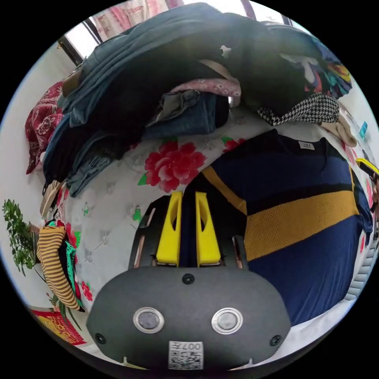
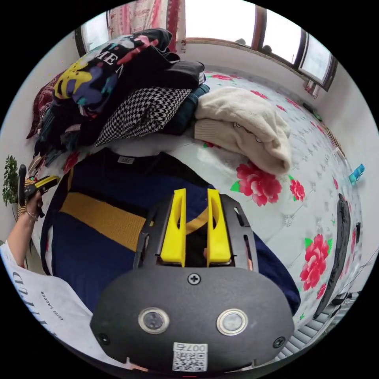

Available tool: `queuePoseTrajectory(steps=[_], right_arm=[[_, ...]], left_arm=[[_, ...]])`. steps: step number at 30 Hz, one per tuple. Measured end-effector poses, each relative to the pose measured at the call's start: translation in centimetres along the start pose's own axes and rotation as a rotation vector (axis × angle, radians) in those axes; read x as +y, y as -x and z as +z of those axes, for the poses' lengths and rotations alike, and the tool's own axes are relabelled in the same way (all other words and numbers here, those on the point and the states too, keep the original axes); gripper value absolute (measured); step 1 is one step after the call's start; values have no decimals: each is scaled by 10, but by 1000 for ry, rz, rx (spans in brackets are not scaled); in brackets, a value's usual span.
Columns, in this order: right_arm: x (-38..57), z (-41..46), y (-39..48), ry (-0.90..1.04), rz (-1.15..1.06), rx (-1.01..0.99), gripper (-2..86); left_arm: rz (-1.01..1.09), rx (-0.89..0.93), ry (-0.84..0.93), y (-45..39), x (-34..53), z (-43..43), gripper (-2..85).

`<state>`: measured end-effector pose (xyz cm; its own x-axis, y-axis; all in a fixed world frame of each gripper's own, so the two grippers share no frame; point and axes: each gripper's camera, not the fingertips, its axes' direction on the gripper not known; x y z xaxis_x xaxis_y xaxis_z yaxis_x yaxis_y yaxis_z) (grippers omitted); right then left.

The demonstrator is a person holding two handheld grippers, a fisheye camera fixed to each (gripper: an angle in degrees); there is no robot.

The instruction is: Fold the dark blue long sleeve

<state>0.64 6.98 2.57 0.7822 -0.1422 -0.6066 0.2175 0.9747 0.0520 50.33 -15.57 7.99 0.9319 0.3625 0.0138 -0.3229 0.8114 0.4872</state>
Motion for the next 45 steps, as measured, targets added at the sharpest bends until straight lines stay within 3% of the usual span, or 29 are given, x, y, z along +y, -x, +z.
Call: queuePoseTrajectory(steps=[3, 7, 14, 20, 24, 27, 33, 38, 42, 45], right_arm=[[85, -36, -15, 25, 44, -46, 49], [211, -63, -33, 196, 164, -107, 65], [351, -92, -31, 338, 309, -156, 84], [383, -74, -25, 373, 258, -186, 77], [381, -68, -24, 403, 131, -100, 46], [376, -74, -34, 444, -6, -286, 17], [369, -122, -95, 162, 86, -521, 11], [395, -102, -106, 202, 49, -460, 38], [410, -87, -90, 229, -49, -416, 40], [406, -79, -75, 274, -131, -384, 19]], left_arm=[[-28, 90, 4, 17, 79, -35, 55], [44, 244, 131, 15, 187, -67, 57], [147, 370, 279, 6, 284, -98, 61], [214, 400, 319, -10, 320, -114, 81], [226, 278, 273, -27, 333, -128, 65], [250, 275, 273, -35, 337, -135, 12], [96, 414, 226, 3, 329, -159, 18], [-9, 449, 173, 29, 378, -182, 87], [92, 440, 167, 7, 418, -189, 104], [195, 410, 146, -17, 421, -187, 62]])
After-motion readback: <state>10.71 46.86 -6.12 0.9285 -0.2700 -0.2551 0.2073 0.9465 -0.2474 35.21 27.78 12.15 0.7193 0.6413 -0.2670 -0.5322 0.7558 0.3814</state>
